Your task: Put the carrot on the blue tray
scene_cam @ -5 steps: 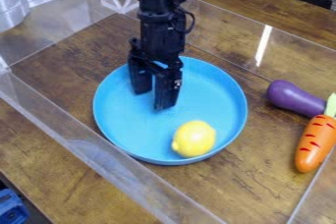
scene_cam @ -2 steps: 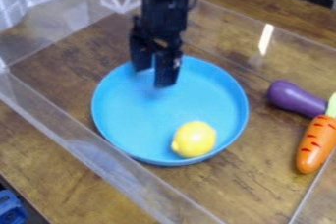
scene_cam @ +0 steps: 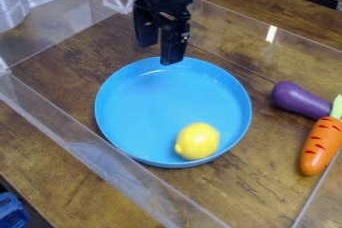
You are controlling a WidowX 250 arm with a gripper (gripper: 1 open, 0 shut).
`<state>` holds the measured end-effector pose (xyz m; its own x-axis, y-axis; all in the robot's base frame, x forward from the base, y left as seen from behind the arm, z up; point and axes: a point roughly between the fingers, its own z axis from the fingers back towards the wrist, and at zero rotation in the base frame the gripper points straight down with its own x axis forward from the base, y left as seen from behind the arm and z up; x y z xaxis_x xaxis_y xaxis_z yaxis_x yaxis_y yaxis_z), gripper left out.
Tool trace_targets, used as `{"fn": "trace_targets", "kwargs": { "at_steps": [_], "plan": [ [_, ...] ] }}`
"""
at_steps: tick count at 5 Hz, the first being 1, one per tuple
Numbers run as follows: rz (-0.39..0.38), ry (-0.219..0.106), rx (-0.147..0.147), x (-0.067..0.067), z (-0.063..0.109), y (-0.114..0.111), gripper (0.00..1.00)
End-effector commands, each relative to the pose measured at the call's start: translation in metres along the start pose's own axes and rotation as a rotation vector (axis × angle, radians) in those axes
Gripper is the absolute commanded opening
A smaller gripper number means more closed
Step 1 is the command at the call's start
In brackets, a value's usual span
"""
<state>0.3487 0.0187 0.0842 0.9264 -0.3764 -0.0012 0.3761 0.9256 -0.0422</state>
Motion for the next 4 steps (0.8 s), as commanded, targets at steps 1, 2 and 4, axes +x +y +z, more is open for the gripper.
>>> {"fn": "trace_targets", "kwargs": {
  "at_steps": [1, 2, 4],
  "plan": [
    [-0.014, -0.091, 0.049, 0.007, 0.034, -0.016, 1.0],
    [-0.025, -0.101, 0.055, 0.008, 0.036, -0.033, 1.0],
    [-0.061, -0.114, 0.065, -0.003, -0.014, -0.033, 1.0]
  ]
}}
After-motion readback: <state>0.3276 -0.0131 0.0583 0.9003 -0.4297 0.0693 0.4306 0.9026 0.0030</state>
